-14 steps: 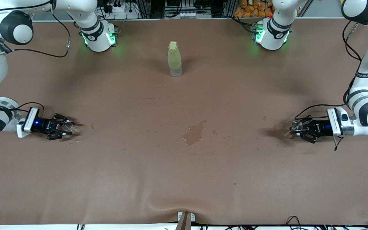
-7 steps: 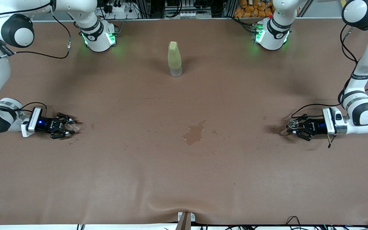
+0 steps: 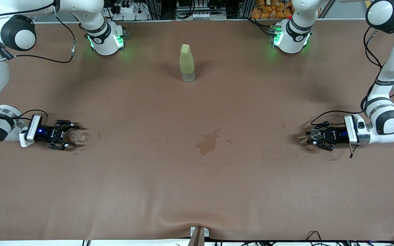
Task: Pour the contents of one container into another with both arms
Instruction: 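Set the beaker down with the right gripper while the left gripper sets the jigger down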
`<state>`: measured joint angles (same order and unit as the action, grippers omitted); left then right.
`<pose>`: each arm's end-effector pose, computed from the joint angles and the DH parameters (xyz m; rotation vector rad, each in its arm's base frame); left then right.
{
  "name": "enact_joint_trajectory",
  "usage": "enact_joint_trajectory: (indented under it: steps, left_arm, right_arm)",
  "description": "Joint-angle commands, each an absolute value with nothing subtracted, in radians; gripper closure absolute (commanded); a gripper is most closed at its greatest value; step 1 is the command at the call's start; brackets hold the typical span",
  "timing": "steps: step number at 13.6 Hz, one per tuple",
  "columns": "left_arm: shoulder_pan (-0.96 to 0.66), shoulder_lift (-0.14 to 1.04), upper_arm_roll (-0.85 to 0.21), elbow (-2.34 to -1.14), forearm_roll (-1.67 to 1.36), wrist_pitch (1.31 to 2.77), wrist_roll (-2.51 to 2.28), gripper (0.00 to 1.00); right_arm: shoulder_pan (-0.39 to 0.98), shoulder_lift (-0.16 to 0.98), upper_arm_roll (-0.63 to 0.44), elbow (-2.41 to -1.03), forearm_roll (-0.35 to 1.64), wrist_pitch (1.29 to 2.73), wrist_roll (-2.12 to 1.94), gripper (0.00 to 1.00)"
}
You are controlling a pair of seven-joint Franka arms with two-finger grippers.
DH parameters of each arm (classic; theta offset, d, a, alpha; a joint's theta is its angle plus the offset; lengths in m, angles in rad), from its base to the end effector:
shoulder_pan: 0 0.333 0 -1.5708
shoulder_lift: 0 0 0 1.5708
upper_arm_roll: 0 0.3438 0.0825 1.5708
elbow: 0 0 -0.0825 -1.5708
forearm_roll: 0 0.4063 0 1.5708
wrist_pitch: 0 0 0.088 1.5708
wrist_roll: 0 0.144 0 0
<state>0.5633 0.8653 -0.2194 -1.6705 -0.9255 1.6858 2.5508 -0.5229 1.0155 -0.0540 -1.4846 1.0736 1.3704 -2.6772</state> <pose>0.6175 0.1154 0.1035 1.3805 -1.4794 1.0448 0.5940 -0.2156 0.0709 -1.3110 -1.3694 -1.1960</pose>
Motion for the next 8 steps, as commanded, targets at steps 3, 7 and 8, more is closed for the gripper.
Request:
enact_joint_trajectory:
  steps: [3, 7, 8]
  left_arm:
    - [0.586, 0.867, -0.225, -1.648, -0.91, 1.675, 2.56, 0.36]
    - [0.62, 0.854, -0.225, -1.606, -0.856, 1.663, 2.556, 0.27]
    - [0.618, 0.854, -0.225, -1.568, -0.844, 1.636, 2.547, 0.25]
  right_arm:
    - [-0.549, 0.93, -0.046, -1.312, 0.913, 1.348, -2.369, 0.04]
    - [-0.479, 0.844, -0.044, -1.224, 0.861, 1.348, -1.98, 0.04]
    - [-0.451, 0.819, -0.043, -1.213, 0.853, 1.35, -1.911, 0.03]
